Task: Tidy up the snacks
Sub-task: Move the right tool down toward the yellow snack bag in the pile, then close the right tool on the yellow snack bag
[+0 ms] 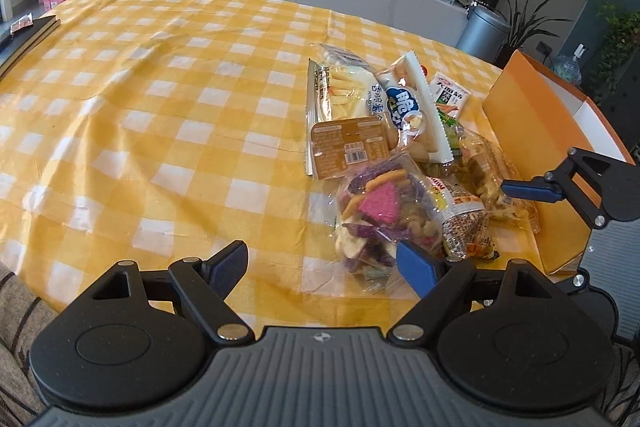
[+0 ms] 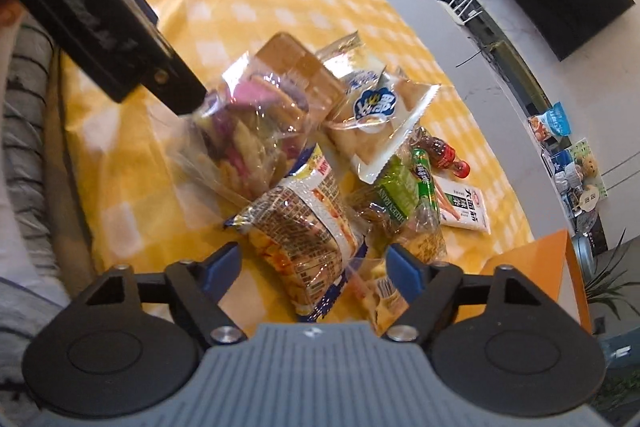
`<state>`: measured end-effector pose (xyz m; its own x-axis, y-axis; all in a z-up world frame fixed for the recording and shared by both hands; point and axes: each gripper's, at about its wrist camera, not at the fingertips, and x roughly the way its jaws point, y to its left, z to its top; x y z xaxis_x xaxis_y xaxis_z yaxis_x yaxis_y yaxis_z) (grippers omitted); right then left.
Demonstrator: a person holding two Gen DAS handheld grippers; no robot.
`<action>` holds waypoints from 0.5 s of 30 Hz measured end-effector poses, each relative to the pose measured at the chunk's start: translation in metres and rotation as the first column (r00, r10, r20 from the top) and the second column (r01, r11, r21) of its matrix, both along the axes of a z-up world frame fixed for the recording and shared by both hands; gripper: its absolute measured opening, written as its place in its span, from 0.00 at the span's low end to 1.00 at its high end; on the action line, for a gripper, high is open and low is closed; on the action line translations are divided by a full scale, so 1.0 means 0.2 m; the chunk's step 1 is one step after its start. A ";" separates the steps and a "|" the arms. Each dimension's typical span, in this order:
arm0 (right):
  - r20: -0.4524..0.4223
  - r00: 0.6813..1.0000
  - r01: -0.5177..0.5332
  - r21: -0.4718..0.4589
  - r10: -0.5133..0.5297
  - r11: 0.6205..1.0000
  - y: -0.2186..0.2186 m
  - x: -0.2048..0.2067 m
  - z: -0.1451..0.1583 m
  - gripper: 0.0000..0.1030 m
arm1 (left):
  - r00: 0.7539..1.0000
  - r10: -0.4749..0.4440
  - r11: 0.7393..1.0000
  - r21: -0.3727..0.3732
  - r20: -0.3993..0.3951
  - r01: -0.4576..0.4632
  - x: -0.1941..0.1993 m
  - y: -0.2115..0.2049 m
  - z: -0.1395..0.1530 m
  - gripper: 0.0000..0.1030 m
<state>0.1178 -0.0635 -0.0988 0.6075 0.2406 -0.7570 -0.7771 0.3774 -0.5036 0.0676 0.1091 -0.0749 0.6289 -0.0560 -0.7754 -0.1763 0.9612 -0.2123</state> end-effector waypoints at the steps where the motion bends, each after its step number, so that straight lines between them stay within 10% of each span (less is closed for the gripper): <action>1: -0.009 1.000 -0.010 -0.004 0.010 1.000 0.01 0.01 -0.01 0.71 | 1.000 -0.003 1.000 0.003 -0.004 0.003 0.00 0.00 0.00 0.96; 11: 0.036 0.998 -0.051 -0.024 0.052 0.998 0.10 0.09 -0.07 0.76 | 1.000 -0.005 1.000 -0.013 -0.001 0.005 0.01 0.01 -0.01 0.96; 15: -0.010 0.999 -0.035 -0.003 0.035 0.999 0.10 0.10 -0.05 0.54 | 1.000 -0.008 1.000 -0.001 -0.008 0.008 0.01 0.00 -0.02 0.96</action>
<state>0.1379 -0.0437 -0.1095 0.5910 0.2591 -0.7640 -0.7948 0.3488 -0.4966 0.0695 0.1092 -0.0781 0.6226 -0.0621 -0.7800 -0.1702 0.9622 -0.2124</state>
